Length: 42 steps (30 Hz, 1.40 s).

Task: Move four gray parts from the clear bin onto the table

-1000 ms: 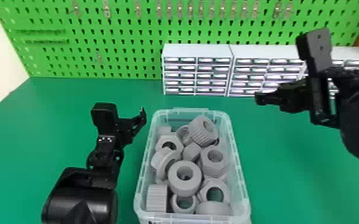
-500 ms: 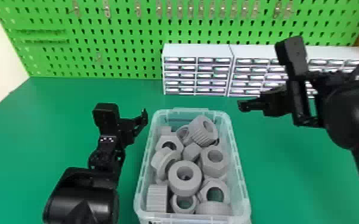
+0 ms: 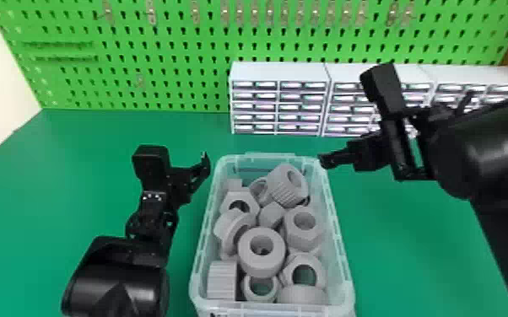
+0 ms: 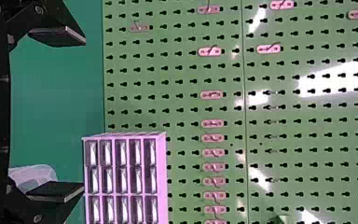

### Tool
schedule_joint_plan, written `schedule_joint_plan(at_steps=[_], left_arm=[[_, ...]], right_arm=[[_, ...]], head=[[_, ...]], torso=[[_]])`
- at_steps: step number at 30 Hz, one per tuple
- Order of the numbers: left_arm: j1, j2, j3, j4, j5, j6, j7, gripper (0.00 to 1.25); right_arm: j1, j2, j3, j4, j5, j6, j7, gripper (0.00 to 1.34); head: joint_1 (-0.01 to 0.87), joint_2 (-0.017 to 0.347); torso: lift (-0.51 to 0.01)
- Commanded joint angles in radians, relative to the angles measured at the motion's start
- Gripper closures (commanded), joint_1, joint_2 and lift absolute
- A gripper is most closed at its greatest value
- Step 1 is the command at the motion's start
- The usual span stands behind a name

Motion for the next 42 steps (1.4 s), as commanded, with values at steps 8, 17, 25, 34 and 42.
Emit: schedule_joint_plan(at_steps=[8, 17, 25, 34, 42], left_arm=[[0.001, -0.005, -0.005, 0.001, 0.0, 0.0, 0.0, 0.18], [0.002, -0.002, -0.006, 0.001, 0.0, 0.0, 0.0, 0.18], [0.001, -0.002, -0.006, 0.001, 0.002, 0.0, 0.0, 0.18], [-0.001, -0.002, -0.011, 0.003, 0.003, 0.0, 0.0, 0.18], [-0.001, -0.002, -0.012, 0.003, 0.003, 0.0, 0.0, 0.18]], right_arm=[[-0.056, 0.007, 0.033, 0.083, -0.041, -0.003, 0.0, 0.43], [-0.088, 0.013, 0.051, 0.156, -0.07, -0.02, 0.0, 0.43], [-0.119, 0.024, 0.074, 0.221, -0.089, -0.059, 0.0, 0.43], [-0.146, 0.036, 0.092, 0.293, -0.104, -0.105, 0.0, 0.43], [-0.185, 0.049, 0.132, 0.408, -0.118, -0.161, 0.0, 0.43]], head=[[0.693, 0.072], [0.693, 0.072], [0.693, 0.072], [0.693, 0.072], [0.693, 0.072]], torso=[[-0.052], [-0.052], [-0.052], [-0.052], [-0.052]])
